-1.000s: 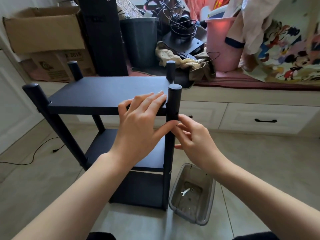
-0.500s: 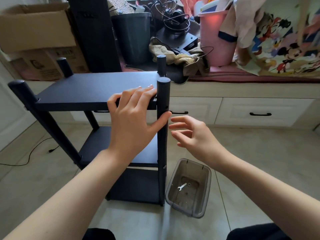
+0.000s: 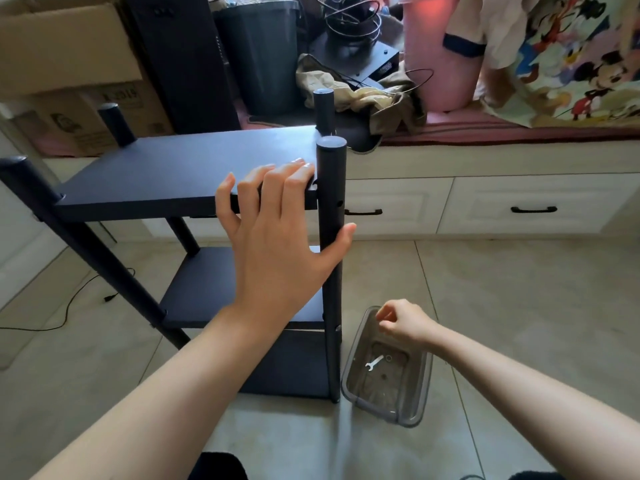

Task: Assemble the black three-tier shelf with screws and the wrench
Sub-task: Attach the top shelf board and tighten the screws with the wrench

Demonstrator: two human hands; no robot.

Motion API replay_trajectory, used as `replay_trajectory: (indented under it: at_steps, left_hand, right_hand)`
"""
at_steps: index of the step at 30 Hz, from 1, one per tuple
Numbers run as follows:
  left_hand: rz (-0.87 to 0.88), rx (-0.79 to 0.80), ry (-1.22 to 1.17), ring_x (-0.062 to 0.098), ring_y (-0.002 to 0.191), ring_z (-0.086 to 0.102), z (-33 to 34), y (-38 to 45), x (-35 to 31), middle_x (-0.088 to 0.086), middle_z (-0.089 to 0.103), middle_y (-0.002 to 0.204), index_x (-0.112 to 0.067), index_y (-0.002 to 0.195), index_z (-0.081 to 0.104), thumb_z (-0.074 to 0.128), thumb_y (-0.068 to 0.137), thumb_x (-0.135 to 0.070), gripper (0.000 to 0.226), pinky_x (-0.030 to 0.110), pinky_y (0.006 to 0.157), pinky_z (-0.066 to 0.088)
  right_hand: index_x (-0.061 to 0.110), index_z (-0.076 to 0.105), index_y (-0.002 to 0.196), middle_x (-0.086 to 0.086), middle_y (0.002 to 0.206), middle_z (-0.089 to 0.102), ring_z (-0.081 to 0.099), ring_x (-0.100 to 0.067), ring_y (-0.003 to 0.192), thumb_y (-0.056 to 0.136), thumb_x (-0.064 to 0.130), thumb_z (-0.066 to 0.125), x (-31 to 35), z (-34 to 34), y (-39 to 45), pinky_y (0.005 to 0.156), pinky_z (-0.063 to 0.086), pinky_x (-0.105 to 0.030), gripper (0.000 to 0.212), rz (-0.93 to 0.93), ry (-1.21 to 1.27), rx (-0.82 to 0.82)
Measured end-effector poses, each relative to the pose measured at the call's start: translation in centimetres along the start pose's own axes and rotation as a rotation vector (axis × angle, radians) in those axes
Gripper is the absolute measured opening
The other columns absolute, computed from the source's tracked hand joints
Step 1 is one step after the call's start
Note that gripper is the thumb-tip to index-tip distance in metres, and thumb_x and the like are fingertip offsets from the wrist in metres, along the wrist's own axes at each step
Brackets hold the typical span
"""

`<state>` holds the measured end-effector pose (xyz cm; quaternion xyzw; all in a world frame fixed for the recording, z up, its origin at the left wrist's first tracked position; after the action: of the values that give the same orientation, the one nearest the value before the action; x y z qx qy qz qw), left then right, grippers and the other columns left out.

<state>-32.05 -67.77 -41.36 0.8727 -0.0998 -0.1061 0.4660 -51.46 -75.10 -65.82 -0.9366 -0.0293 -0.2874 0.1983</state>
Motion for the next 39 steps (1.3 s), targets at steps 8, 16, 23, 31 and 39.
replay_trajectory:
  at_steps: [8,16,23,31,39]
  left_hand:
    - [0.001,-0.047,0.031,0.029,0.121,0.047,0.1,0.1,-0.2,0.008,0.062,0.123,-0.008,0.122,0.063,0.067,0.081,-0.054,0.062,0.052,0.113,0.025]
    - [0.005,-0.019,0.057,0.038,0.116,0.057,0.3,0.1,-0.3,0.012,0.063,0.121,-0.005,0.120,0.063,0.065,0.082,-0.051,0.060,0.059,0.109,0.030]
    - [0.004,-0.026,0.067,0.035,0.116,0.056,0.2,0.2,-0.6,0.010,0.063,0.119,-0.006,0.119,0.064,0.067,0.079,-0.049,0.059,0.059,0.107,0.032]
    - [0.009,-0.019,0.058,0.032,0.117,0.052,0.2,0.0,-0.4,0.009,0.062,0.122,-0.007,0.121,0.063,0.068,0.080,-0.052,0.061,0.054,0.107,0.033]
    - [0.042,0.067,0.041,0.027,0.123,0.048,-0.4,0.2,0.0,0.008,0.060,0.130,-0.009,0.130,0.060,0.066,0.086,-0.060,0.068,0.048,0.104,0.032]
  right_hand:
    - [0.005,0.066,0.111,-0.014,0.118,0.068,0.063,-0.025,0.109,0.089,0.011,0.063,-7.5,11.7,3.8,0.084,0.048,-0.028,0.023,0.129,-0.259,0.327]
    - [0.008,0.054,0.098,-0.020,0.119,0.059,0.056,-0.021,0.085,0.097,0.004,0.039,-10.8,18.3,5.0,0.072,0.040,-0.026,0.016,0.112,-0.417,0.479]
    - [0.009,0.056,0.134,-0.014,0.134,0.058,0.055,-0.031,0.123,0.100,0.017,0.043,-10.4,21.1,5.6,0.095,0.043,-0.036,0.038,0.002,-0.539,0.421]
    - [0.009,0.047,0.142,-0.006,0.144,0.051,0.052,-0.026,0.128,0.101,0.020,0.042,-8.7,19.4,5.6,0.104,0.039,-0.030,0.043,-0.006,-0.410,0.398]
    - [0.000,0.064,0.109,-0.020,0.109,0.062,0.063,-0.032,0.092,0.090,0.002,0.050,-2.6,11.9,5.2,0.069,0.047,-0.033,0.024,-0.091,-0.437,0.418]
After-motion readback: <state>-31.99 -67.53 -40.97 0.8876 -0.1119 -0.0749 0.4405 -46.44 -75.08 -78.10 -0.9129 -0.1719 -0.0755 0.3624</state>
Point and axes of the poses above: each hand's wrist, its own y-axis towards the middle knuckle, its own z-axis out of the palm, x = y × z, the point moved 6 cm from there along y, towards the middle knuckle
